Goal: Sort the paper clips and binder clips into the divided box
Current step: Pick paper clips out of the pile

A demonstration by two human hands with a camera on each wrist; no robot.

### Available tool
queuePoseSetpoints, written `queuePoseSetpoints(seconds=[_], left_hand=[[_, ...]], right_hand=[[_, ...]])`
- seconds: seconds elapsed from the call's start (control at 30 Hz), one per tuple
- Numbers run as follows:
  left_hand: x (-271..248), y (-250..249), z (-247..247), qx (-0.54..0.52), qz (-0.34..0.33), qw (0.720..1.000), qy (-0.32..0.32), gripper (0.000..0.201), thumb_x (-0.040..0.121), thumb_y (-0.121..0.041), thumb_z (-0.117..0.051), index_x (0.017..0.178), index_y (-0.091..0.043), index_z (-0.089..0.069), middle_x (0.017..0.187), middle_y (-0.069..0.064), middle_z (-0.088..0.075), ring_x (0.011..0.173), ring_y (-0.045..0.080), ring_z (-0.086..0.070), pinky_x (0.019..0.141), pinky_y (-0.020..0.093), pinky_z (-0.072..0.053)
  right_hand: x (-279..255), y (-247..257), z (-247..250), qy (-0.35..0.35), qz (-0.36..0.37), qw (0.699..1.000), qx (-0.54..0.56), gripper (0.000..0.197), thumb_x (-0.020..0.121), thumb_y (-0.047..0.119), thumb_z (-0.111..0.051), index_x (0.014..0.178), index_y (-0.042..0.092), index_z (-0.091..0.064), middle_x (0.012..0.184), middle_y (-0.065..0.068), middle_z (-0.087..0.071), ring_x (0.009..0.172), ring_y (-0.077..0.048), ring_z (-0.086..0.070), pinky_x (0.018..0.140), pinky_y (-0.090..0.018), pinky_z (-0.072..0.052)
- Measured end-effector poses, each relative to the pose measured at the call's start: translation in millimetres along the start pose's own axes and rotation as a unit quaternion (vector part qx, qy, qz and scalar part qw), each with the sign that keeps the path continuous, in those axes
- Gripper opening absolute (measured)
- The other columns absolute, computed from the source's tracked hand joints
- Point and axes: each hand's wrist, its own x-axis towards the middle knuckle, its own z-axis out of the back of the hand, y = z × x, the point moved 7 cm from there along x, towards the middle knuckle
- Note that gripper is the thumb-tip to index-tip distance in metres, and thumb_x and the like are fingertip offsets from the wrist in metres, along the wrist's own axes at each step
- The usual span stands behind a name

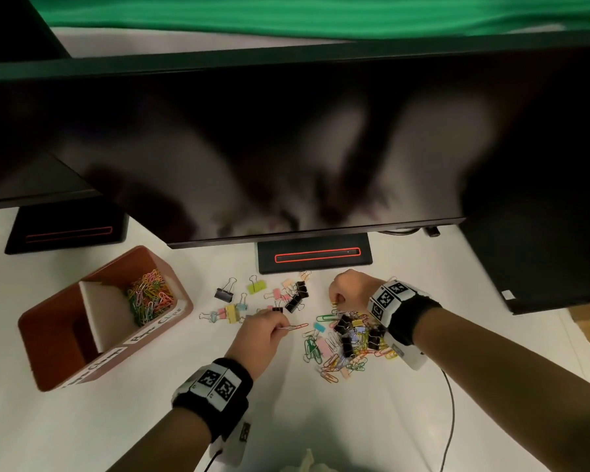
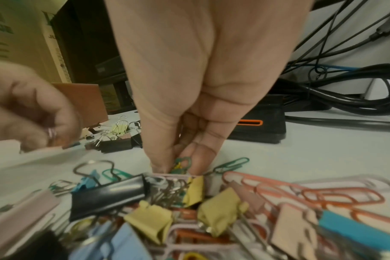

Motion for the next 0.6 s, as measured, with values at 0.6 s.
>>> queuePoseSetpoints(seconds=[0.6], left_hand=[[-71.3,125.5,215.8,-0.075,0.241,0.941,-0.227,0.003,0.084,-0.014,-0.065,0.087,-0.016,-0.064,0.086,0.002,-0.067,0.082,0.016,-0.061,0.078,0.029,-0.047]], right_hand=[[60.5,280.4,91.1,-0.185,0.188,0.955,0.137,0.013,0.084,0.013,-0.065,0.096,0.010,-0.066,0.095,-0.008,-0.068,0.089,-0.024,-0.062,0.081,-0.032,-0.051]])
